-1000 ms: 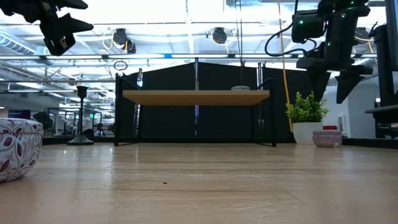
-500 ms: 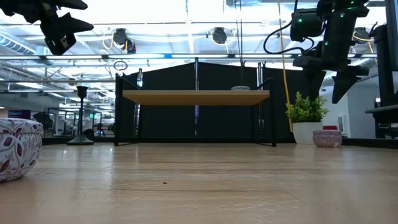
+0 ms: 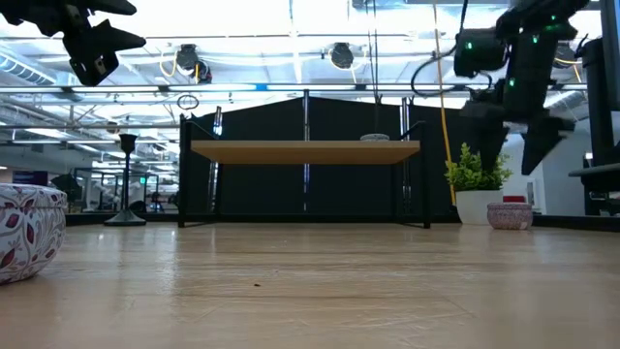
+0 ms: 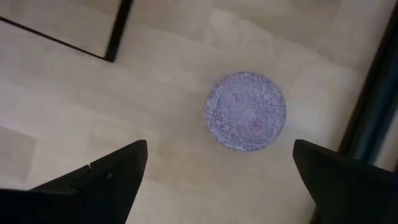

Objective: Pick & Place candle stick holders
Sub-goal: Put the purple scented candle on the shelf

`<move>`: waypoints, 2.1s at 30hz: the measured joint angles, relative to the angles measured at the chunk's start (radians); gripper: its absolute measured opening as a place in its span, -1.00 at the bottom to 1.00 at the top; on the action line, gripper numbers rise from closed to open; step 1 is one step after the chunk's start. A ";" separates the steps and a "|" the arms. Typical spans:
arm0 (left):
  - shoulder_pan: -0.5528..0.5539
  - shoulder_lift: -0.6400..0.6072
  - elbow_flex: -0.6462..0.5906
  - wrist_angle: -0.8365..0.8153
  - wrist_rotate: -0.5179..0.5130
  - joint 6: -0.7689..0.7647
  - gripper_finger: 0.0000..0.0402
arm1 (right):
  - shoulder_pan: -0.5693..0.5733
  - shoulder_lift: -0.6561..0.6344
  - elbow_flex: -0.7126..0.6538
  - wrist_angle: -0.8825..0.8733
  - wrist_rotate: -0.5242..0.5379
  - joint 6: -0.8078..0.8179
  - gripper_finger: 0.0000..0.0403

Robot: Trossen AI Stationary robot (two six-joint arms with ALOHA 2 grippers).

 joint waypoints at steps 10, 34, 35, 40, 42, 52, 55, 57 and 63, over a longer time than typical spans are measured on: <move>0.000 0.000 0.000 0.000 0.000 -0.002 -0.15 | -0.062 0.000 -0.078 0.050 0.043 0.137 0.97; 0.001 0.000 0.000 0.000 0.001 -0.010 -0.15 | -0.306 0.157 -0.078 0.210 -0.197 0.051 0.97; 0.001 0.000 0.000 0.000 0.001 -0.010 -0.15 | -0.306 0.167 -0.078 0.208 -0.197 0.051 0.97; 0.001 0.000 0.000 0.000 0.001 -0.008 -0.15 | -0.306 0.212 -0.078 0.209 -0.206 0.051 0.97; 0.001 0.000 0.000 0.000 0.001 -0.004 -0.15 | -0.306 0.225 -0.078 0.209 -0.216 0.045 0.97; 0.001 0.000 0.000 0.000 0.000 -0.002 -0.15 | -0.306 0.232 -0.078 0.214 -0.212 -0.032 0.97; 0.001 0.000 0.000 0.000 0.000 -0.002 -0.15 | -0.306 0.232 -0.078 0.214 -0.209 -0.030 0.97; 0.001 0.000 0.000 0.000 0.000 -0.001 -0.15 | -0.305 0.232 -0.078 0.215 -0.182 -0.028 0.97; 0.001 0.000 0.000 0.000 0.000 0.000 -0.15 | -0.305 0.232 -0.079 0.215 -0.133 -0.004 0.97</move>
